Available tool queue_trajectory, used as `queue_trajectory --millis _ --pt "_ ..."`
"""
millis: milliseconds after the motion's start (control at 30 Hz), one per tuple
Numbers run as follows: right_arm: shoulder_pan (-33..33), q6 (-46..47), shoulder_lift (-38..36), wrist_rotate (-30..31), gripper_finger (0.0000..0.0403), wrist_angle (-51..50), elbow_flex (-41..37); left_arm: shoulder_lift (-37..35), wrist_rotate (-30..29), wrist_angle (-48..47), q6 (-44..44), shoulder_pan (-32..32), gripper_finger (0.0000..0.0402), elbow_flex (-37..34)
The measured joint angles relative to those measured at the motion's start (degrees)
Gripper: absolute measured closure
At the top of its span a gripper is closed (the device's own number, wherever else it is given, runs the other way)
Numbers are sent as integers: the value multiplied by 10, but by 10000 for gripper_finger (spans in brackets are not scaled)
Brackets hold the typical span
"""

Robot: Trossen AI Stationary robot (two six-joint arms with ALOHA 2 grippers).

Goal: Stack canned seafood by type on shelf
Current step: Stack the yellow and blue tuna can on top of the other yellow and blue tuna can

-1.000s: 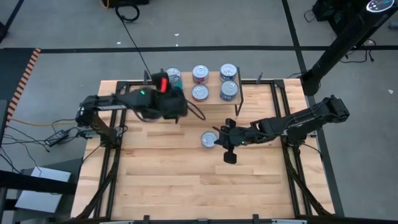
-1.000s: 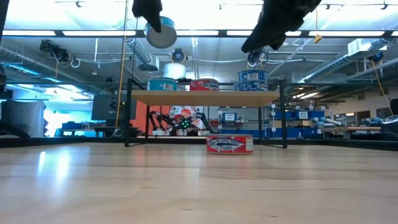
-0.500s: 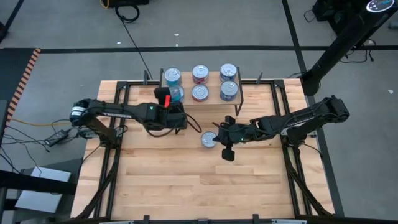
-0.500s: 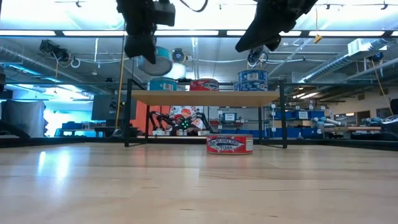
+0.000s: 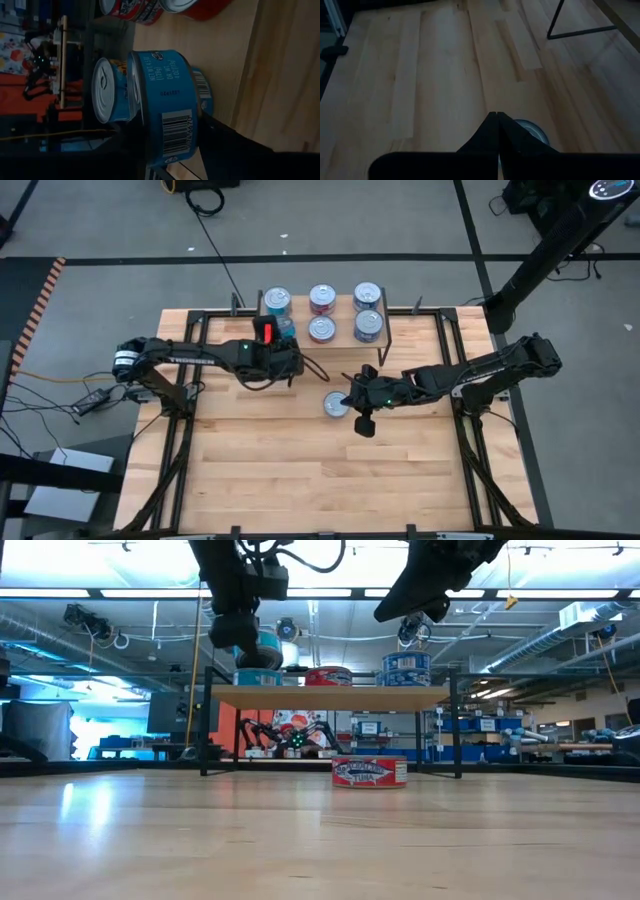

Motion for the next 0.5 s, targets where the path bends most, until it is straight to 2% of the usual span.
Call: queue_trajectory --millis 167,333,500 --pt "0 -4 0 0 398 0 0 -1 14 0 9 1 259 0" --pt "0 -6 0 -1 398 0 0 -1 29 0 10 1 226 0" --pt "0 -6 0 -2 398 -1 0 0 37 -2 20 1 218 -1"
